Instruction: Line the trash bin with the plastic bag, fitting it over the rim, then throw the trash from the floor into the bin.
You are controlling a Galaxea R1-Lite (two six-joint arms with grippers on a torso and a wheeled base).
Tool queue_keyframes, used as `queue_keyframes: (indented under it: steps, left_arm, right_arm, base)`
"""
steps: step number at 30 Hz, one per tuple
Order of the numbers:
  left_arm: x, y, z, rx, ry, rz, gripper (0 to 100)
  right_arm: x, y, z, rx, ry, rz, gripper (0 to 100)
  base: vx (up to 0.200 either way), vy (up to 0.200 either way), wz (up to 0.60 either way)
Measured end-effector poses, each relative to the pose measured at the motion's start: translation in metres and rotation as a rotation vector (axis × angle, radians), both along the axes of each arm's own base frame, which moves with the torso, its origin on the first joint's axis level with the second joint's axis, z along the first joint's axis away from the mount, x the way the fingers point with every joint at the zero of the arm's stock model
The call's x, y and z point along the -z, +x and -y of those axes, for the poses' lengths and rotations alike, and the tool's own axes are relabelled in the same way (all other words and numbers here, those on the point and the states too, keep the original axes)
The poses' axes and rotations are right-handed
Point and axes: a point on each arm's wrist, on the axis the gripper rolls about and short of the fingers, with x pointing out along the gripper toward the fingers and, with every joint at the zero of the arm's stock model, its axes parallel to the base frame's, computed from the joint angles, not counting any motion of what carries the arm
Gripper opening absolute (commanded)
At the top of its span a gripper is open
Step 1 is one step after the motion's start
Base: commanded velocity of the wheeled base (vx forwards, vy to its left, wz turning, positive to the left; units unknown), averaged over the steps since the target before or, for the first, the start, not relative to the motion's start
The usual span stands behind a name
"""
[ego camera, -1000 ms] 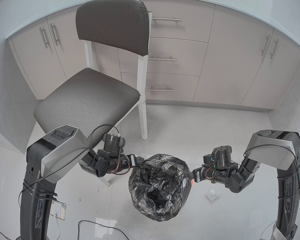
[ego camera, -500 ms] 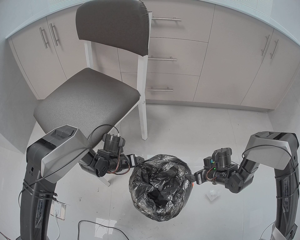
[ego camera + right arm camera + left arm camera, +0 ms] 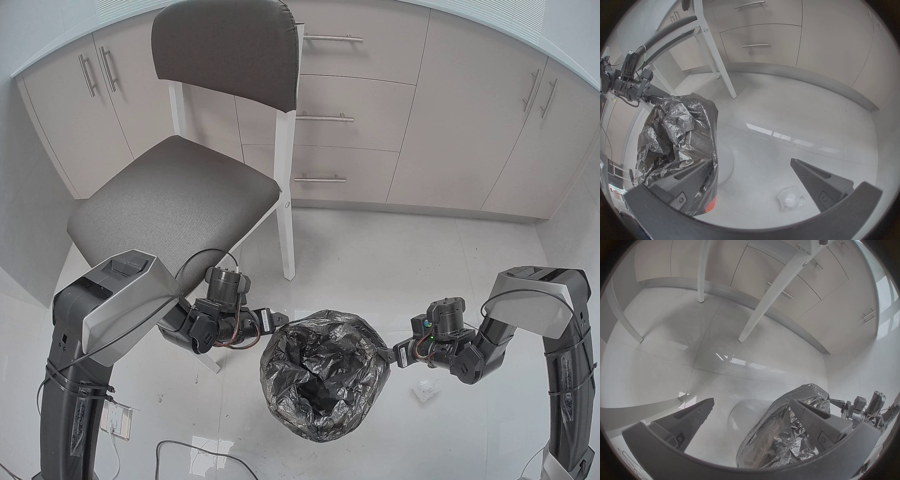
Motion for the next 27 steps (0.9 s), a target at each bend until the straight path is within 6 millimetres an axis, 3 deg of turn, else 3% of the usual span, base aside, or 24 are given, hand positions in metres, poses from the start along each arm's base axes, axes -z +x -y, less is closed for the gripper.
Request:
queue_keyframes:
  steps: [16, 27]
  left_arm:
    - [0.0, 0.0, 0.0, 0.001, 0.0, 0.0, 100]
    - [0.0, 0.0, 0.0, 0.001, 0.0, -0.001, 100]
  right_arm:
    - [0.0, 0.017, -0.002, 0.12, 0.026, 0.049, 100]
    - [0.002, -0.002, -0.017, 0.056, 0.01, 0.015, 100]
  base:
    - [0.0, 0.0, 0.0]
    - [0.0, 0.0, 0.0]
